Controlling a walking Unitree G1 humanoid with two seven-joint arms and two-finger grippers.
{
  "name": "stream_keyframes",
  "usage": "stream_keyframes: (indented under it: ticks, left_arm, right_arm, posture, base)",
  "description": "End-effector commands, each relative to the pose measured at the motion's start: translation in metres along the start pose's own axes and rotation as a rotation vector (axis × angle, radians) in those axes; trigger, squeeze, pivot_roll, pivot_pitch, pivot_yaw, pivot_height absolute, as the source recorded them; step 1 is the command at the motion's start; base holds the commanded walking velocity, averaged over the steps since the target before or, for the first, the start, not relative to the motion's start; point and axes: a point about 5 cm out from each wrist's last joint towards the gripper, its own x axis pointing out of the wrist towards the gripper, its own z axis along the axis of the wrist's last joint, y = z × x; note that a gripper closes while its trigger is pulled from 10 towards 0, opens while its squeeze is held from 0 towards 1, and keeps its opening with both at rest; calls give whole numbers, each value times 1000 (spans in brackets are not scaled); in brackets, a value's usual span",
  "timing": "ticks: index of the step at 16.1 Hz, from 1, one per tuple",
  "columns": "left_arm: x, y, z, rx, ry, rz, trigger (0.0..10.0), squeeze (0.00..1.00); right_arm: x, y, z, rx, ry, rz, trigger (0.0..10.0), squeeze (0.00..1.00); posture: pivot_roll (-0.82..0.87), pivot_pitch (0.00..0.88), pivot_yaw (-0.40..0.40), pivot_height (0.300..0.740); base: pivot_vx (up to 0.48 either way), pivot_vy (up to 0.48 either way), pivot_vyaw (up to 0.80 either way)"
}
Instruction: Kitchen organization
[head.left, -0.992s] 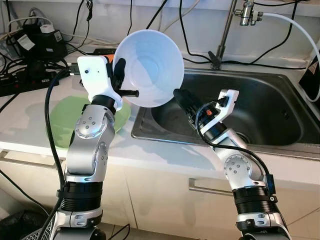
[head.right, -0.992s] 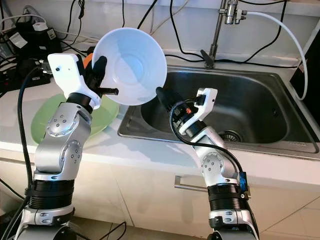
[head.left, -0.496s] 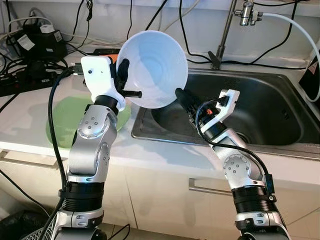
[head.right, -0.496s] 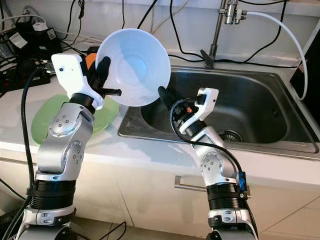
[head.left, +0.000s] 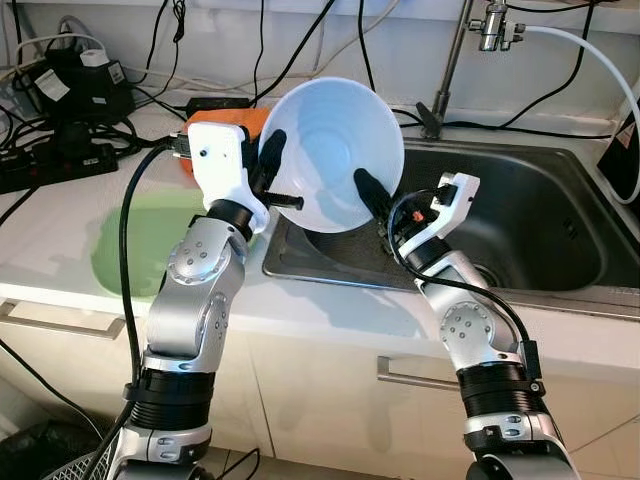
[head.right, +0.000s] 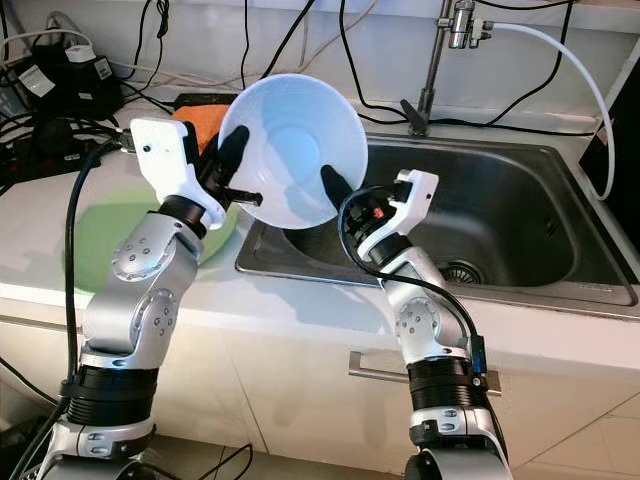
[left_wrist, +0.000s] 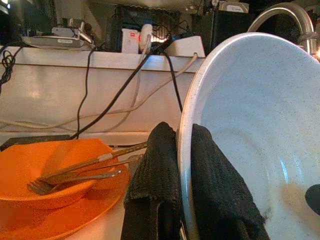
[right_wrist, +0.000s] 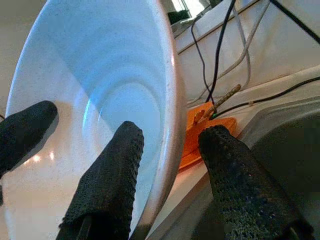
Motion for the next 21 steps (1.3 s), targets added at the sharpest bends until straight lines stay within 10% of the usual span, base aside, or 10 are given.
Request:
stream_keyframes:
  ticks: [1, 2, 4, 16, 17, 21]
  left_arm:
    - [1, -4, 11, -1, -46, -27, 10000, 0]
    - [1, -4, 11, 0, -45, -29, 10000, 0]
    - [1, -4, 9, 11, -38, -23, 10000, 0]
    - [1, -1, 6, 51, -17, 7, 10000, 0]
    - [1, -2, 6, 45, -14, 5, 10000, 1000]
    - [1, -1, 5, 41, -6, -4, 10000, 1000]
  right_arm:
    - [2, -1, 3, -7, -8, -12, 6431, 0]
    - [2, -1, 3, -10, -11, -13, 1216, 0]
    - [2, -1, 3, -12, -14, -16, 0, 0]
    - [3, -3, 3, -14, -18, -28, 0, 0]
    - [3, -3, 3, -13, -19, -30, 0, 0]
    - [3, -6, 5, -4, -32, -54, 0, 0]
  posture:
    - [93, 0, 31, 740]
    - [93, 0, 31, 740]
    - [93, 0, 29, 740]
    - [93, 6, 24, 740]
    - [93, 6, 24, 740]
    - [93, 19, 26, 740]
  base:
    - [0, 0, 0]
    - [0, 0, 0]
    - [0, 0, 0]
    - [0, 0, 0]
    - [0, 0, 0]
    - [0, 0, 0]
